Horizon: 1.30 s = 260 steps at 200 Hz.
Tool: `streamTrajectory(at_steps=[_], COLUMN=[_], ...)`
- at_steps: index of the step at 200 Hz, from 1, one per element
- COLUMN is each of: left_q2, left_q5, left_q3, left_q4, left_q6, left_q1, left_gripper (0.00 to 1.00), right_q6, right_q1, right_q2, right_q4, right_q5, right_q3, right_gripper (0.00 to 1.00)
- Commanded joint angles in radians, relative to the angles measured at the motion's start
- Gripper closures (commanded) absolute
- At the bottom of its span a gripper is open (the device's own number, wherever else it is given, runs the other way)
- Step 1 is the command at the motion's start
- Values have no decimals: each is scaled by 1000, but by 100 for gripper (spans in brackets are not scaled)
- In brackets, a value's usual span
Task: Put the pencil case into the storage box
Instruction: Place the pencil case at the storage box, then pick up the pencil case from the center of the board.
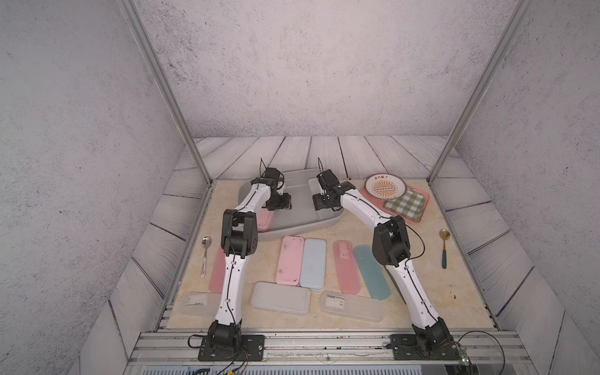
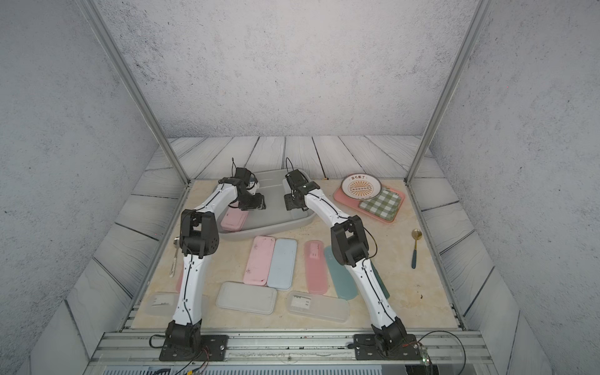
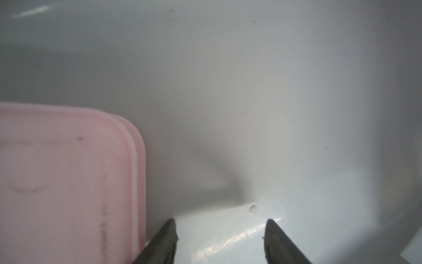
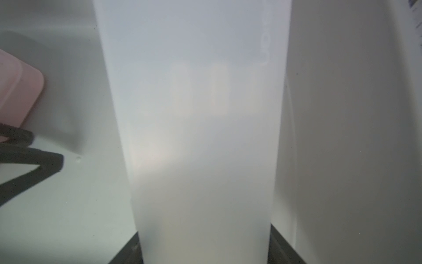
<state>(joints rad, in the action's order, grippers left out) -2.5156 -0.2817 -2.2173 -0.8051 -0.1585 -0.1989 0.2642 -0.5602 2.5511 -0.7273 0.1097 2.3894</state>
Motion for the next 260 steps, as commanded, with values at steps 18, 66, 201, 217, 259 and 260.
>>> streamTrajectory(at_steps=[18,66,201,217,259,260], left_q2=[67,120,439,538,831,837], left_q5=[22,56,47,68,157,159], left_q3=[84,137,248,289,537,543], left_q4=[-43,2,-43,-96,-202,-206], left_q6=[18,-2,83,133,214,216], left_q1=[13,27,51,58,73,74], left_gripper=[37,37,30,29,29,29], right_q6=[-52,-109,198,291,439,444], right_q1=[-10,-12,-26,-25,-65,-68], right_q2=[75,98,-692,-884,-1208,-1214], right_q4=[-1,8,-47,-105,-274,-275], right_q5=[89,187,38,7,-62,-61], right_q3=[33,51,-608,-849,-1273,-1280], right_gripper=[35,29,7,7,16,16])
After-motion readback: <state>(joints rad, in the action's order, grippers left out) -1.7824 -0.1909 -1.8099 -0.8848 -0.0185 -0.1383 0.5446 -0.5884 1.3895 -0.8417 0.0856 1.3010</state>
